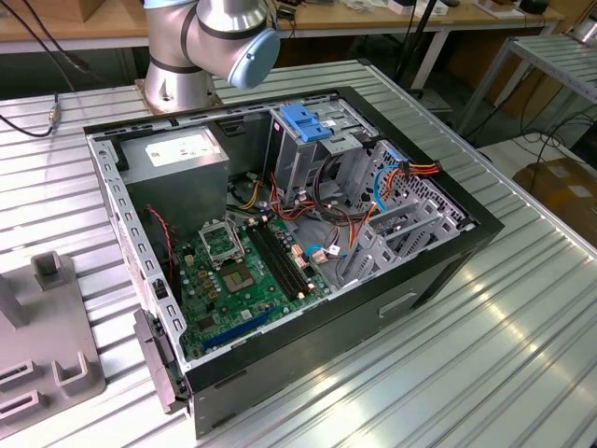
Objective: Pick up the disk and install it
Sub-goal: 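Pick up the disk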
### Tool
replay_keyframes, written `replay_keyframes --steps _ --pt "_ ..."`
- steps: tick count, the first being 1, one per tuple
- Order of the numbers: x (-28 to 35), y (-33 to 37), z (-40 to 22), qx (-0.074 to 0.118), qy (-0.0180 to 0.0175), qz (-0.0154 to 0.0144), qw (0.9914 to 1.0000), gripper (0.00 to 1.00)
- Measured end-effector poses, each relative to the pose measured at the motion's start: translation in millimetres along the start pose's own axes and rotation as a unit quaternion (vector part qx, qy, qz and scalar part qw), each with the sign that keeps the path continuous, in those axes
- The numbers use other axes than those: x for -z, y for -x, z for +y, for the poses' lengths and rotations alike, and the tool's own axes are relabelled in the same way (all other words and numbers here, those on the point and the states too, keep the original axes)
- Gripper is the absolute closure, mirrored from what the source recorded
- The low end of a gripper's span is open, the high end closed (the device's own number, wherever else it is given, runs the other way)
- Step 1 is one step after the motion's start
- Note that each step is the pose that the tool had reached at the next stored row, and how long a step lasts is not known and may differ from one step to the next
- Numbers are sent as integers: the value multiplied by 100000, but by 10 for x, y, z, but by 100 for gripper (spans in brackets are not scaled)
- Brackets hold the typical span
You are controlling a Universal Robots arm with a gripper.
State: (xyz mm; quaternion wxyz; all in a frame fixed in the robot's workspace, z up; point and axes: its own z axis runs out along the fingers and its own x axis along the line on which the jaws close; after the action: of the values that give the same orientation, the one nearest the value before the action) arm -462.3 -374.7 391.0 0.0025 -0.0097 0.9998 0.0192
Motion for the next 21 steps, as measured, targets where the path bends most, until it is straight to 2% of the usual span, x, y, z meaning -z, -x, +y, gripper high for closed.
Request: replay_keyframes --steps 4,6,7,9,11,13,15,16,18,19,20,21 --pt "0 -1 0 1123 7 43 99994 90" --pt "0 0 0 4223 22 164 99911 90" --pt "0 0 0 5014 29 191 99874 90" --pt "0 0 0 7239 40 276 99737 90" --pt "0 0 0 10330 57 395 99464 90" --pt "0 0 0 12147 66 466 99258 90" --pt "-1 0 0 14228 80 544 98981 90" --pt "-1 0 0 15657 85 599 98765 90" --pt "-1 0 0 17426 96 667 98468 90" --pt "-2 0 0 18717 100 717 98230 90" --pt "-2 0 0 19536 106 747 98070 90" --pt "-4 0 0 20710 113 788 97829 90"
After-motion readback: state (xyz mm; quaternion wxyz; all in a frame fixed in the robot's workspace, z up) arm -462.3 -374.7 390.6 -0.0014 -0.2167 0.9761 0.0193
